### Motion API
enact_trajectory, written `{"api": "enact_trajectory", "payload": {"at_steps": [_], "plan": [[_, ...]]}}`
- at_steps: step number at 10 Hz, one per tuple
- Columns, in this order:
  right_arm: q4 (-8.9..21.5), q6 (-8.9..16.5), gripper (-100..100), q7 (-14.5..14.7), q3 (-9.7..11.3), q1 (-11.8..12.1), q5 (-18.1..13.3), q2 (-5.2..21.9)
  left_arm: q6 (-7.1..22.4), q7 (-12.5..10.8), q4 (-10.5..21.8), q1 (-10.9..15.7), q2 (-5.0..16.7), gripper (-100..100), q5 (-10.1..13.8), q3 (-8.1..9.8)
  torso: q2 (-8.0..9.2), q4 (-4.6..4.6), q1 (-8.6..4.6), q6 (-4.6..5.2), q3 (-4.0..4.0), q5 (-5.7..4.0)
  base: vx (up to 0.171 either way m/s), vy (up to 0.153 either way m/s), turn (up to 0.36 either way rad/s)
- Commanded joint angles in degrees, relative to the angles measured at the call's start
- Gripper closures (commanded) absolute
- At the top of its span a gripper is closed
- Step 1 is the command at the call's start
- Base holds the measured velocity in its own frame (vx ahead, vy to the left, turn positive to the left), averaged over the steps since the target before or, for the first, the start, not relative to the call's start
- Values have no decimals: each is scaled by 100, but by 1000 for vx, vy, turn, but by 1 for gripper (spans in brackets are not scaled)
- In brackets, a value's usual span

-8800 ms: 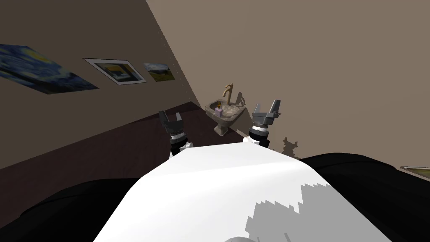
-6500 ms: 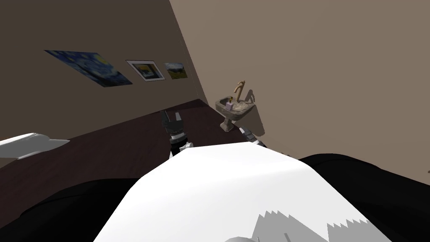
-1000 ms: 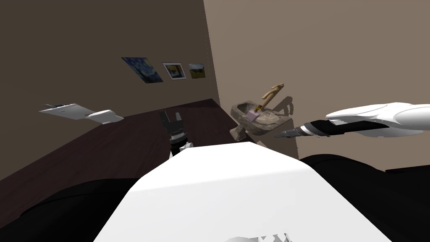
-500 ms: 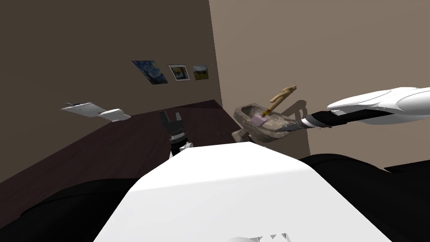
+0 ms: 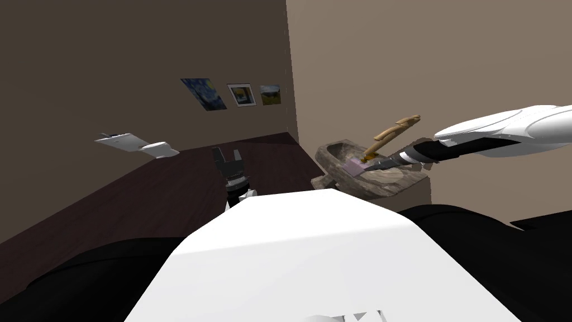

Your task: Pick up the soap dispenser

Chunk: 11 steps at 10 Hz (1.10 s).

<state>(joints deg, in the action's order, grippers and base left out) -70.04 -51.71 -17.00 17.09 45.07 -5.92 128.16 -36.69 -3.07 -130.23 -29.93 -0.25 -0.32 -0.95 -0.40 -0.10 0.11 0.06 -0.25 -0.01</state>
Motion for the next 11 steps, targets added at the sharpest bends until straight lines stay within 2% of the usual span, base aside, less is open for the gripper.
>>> {"api": "enact_trajectory", "payload": {"at_steps": [1, 2, 4, 5, 6, 7, 11], "plan": [[0, 0, 0, 0, 0, 0, 0, 0, 0, 0, 0, 0, 0, 0, 0, 0, 0, 0, 0, 0, 0, 0, 14, 2, -2], [-4, 97, -100, 73, 12, 41, -53, -179, 0, 0, 0, 1, 0, 0, 0, 0, 26, 8, -5, 1, 17, -1, 26, 12, 75], [-6, 145, -100, 109, 19, 60, -79, -269, 0, 0, 1, 1, 0, 0, 0, 0, 37, 11, -3, 2, 24, -2, 23, 15, 51], [-10, 241, -100, 181, 33, 99, -132, -448, 0, 0, 0, 1, 0, 0, 0, 0, 41, 12, -4, 3, 26, -1, 21, 21, 64], [8, 189, -100, 147, -12, 121, -118, -384, 0, 0, 1, 1, 0, 0, 0, 0, 41, 12, -3, 2, 26, -2, 11, 11, 13], [13, 201, 100, 159, -22, 134, -124, -401, 0, 0, 0, 1, 0, 0, 0, 0, 44, 13, -4, 3, 28, 0, 0, 0, 0], [8, 196, 100, 159, -18, 136, -127, -398, 0, 0, 1, 1, 0, 0, 0, 0, 52, 18, -13, 3, 34, -3, 0, 0, 0]]}}
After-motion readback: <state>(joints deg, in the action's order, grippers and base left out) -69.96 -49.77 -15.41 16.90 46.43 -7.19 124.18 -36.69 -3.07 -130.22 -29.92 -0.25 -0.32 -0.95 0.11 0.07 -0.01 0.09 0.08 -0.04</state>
